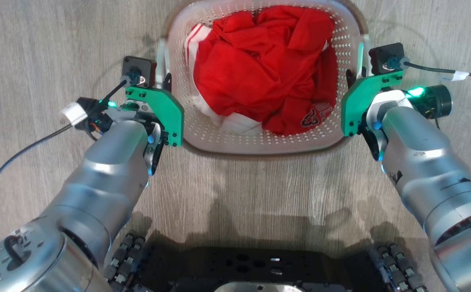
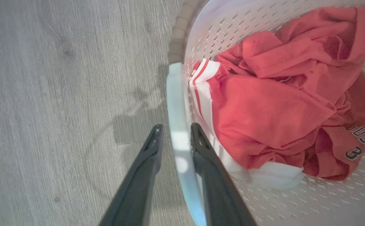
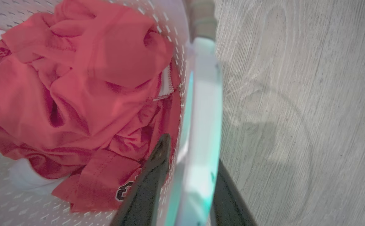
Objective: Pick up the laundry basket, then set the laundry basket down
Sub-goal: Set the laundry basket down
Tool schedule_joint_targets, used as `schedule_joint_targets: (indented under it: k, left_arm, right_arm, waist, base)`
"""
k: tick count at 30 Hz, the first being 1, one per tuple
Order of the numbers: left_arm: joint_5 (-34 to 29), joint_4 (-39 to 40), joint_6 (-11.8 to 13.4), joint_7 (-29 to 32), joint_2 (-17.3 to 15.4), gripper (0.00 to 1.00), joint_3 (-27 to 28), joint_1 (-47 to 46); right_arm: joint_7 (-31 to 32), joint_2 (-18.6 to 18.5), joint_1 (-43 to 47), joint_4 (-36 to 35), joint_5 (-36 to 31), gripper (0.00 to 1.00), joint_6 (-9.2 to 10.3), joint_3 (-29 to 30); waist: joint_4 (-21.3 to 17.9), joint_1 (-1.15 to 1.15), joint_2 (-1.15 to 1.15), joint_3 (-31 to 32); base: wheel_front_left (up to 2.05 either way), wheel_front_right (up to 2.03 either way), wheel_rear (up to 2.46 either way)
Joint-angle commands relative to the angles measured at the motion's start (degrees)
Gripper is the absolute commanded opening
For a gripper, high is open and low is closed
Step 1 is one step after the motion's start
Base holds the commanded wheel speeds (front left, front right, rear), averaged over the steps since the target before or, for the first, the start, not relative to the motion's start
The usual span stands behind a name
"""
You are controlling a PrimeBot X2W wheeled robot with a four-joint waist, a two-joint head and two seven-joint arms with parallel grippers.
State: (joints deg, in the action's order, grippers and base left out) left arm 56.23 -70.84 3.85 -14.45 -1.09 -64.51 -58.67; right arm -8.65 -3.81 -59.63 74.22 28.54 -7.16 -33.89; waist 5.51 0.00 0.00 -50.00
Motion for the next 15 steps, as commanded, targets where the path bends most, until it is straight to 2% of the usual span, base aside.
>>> schedule_joint_targets:
  k: [1,2,3,5,7,15]
  left_arm:
    - [0.5,-0.1,0.4,-0.5,-1.8,0.47,0.2,0.0]
    - [0.6,-0.1,0.5,-0.5,-1.8,0.69,0.1,0.1]
    - [0.8,-0.1,0.6,-0.5,-1.8,0.86,0.1,0.1]
    - [1.2,-0.2,0.8,-0.3,-1.8,0.89,-0.1,0.1]
    - [1.4,-0.2,1.0,-0.3,-1.8,1.0,-0.3,0.1]
    - [1.9,-0.7,1.5,-0.4,-1.8,1.0,-0.7,0.4]
  right_arm:
    - [0.0,0.9,3.2,-0.3,-0.7,0.51,-0.33,-0.6]
    - [0.0,0.9,3.2,-0.3,-0.8,0.72,-0.33,-0.5]
    - [0.0,0.9,3.2,-0.3,-0.9,0.97,-0.33,-0.5]
    - [0.0,0.9,3.2,-0.3,-1.0,1.0,-0.33,-0.4]
    - [0.0,0.9,3.2,-0.3,-1.1,1.0,-0.33,-0.3]
    - [-0.2,0.9,3.9,-0.3,-0.9,1.0,-0.33,-0.2]
  waist:
    - [0.0,0.0,0.0,0.1]
    - [0.0,0.0,0.0,0.1]
    - [0.0,0.0,0.0,0.1]
    - [0.0,0.0,0.0,0.2]
    - [0.0,0.0,0.0,0.3]
    - [-0.3,0.0,0.0,2.1]
  base:
    - [0.0,0.0,0.0]
    - [0.0,0.0,0.0]
    - [0.0,0.0,0.0]
    - [0.0,0.0,0.0]
    - [0.0,0.0,0.0]
    - [0.0,0.0,0.0]
